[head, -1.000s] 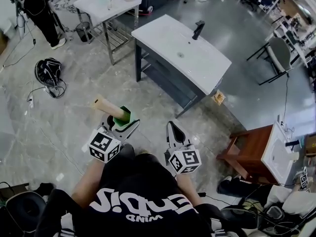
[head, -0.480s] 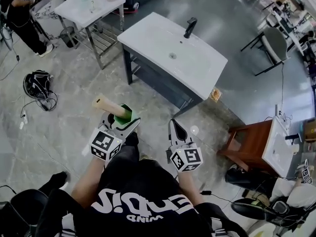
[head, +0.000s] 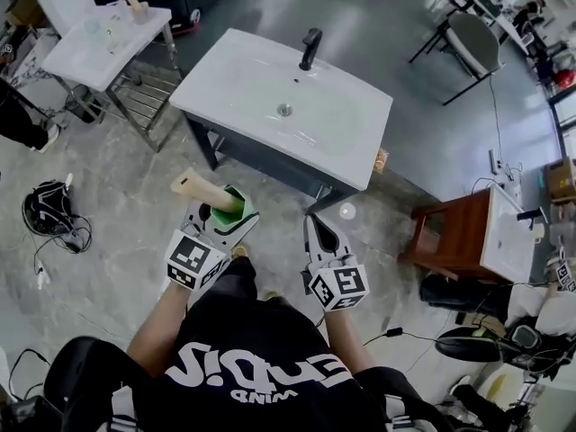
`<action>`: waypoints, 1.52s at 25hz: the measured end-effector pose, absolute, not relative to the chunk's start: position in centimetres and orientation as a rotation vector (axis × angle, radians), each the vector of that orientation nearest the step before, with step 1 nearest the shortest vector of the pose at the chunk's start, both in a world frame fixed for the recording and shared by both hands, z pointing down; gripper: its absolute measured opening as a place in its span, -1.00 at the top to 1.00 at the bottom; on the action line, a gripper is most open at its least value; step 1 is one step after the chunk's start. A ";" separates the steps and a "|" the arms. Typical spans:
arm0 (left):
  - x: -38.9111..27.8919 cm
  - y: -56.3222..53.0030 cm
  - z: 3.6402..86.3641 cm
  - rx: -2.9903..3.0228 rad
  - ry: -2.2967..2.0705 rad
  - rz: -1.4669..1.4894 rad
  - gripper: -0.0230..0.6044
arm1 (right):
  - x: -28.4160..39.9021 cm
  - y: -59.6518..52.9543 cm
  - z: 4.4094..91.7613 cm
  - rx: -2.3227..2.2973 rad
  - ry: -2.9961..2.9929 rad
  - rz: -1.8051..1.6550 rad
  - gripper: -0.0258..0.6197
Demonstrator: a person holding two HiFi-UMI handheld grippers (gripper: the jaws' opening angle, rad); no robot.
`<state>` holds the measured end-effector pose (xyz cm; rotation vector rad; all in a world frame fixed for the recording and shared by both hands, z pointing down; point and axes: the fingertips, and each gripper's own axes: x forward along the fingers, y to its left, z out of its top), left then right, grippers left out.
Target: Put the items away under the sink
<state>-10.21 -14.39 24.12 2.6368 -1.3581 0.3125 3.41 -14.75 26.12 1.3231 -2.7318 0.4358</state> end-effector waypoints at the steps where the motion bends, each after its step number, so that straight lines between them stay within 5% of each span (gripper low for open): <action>1: -10.3 -15.3 24.2 2.652 -1.337 0.321 -0.13 | 3.3 -15.5 26.1 1.346 -2.724 0.436 0.86; 15: -10.7 -21.3 26.8 2.713 -1.125 0.311 -0.13 | 1.9 -20.0 28.0 1.479 -2.648 0.444 0.86; 38: -7.5 -23.8 44.5 2.791 -1.066 0.370 -0.13 | 4.3 -22.5 44.4 1.483 -2.648 0.371 0.86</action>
